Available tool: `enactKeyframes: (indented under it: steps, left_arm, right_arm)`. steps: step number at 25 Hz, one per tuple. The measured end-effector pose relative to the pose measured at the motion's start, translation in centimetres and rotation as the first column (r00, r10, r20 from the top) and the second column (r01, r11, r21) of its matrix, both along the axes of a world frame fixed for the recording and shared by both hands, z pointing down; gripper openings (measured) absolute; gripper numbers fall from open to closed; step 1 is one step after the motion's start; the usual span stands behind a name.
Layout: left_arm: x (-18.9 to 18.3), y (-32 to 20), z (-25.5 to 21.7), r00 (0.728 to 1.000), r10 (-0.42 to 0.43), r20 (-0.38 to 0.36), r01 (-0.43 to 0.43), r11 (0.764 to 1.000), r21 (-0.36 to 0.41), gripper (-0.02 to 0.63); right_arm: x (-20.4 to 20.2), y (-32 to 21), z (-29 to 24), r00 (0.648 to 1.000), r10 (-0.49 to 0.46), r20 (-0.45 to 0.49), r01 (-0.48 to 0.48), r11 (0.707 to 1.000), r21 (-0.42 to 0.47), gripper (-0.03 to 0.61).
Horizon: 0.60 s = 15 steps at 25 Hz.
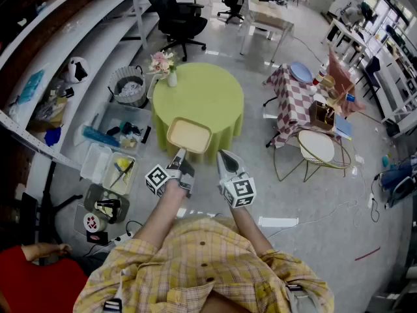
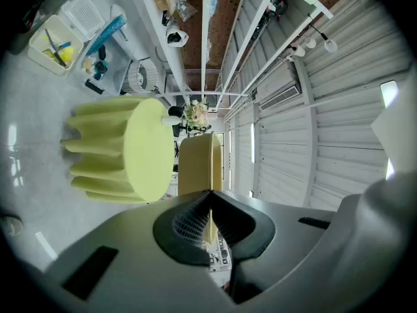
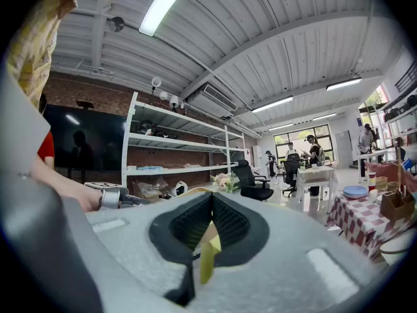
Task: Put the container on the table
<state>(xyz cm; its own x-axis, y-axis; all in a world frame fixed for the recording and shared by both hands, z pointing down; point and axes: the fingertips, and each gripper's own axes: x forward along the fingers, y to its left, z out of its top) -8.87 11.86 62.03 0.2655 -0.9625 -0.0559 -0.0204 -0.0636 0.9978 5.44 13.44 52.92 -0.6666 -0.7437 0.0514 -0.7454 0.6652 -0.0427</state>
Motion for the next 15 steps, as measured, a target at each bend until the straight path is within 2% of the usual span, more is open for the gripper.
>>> enactKeyframes:
  steps: [15]
  left_arm:
    - [0.3,-0.06,0.47,1.0,-0.004,-0.002,0.004,1.0,-0.014,0.017]
  right_arm:
    - [0.36,-0.36,0.76,1.0,-0.008,0.004,0.008,1.0,-0.019,-0.002]
